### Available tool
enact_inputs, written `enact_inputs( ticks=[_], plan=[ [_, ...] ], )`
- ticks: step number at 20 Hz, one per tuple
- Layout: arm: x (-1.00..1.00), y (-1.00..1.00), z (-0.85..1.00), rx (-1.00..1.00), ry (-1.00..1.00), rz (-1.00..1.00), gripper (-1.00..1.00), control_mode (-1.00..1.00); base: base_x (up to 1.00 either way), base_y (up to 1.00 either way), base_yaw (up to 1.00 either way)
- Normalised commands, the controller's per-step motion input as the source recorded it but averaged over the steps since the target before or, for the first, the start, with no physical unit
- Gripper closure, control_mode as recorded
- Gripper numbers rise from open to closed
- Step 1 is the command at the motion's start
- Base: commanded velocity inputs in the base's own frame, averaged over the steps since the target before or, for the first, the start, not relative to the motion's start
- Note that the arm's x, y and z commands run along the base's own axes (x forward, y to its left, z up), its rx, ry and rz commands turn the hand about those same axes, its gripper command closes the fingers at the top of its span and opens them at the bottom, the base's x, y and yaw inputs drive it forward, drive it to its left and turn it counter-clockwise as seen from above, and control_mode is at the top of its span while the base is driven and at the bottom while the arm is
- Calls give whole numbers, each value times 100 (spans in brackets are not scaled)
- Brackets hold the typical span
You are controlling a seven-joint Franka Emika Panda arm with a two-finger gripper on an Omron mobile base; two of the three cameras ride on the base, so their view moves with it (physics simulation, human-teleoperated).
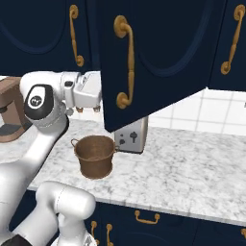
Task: Open the cabinet, pick up the bread from the cabinet and place it in the basket. Then move the basket to the dining counter.
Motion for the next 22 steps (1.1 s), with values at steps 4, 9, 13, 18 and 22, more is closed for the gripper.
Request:
enact_inputs(
  ticks=[4, 9, 13, 18, 22],
  plan=[
    [-36, -100, 0, 1, 0, -18, -100, -100, 0, 0, 0],
    [-19, -95, 0, 2, 0, -10, -100, -100, 0, 0, 0],
    [-1, -84, 0, 4, 0, -1, -100, -100, 0, 0, 0],
    [0, -66, 0, 3, 0, 0, -100, -100, 0, 0, 0],
    [0, -64, 0, 3, 0, 0, -100, -100, 0, 0, 0]
  ],
)
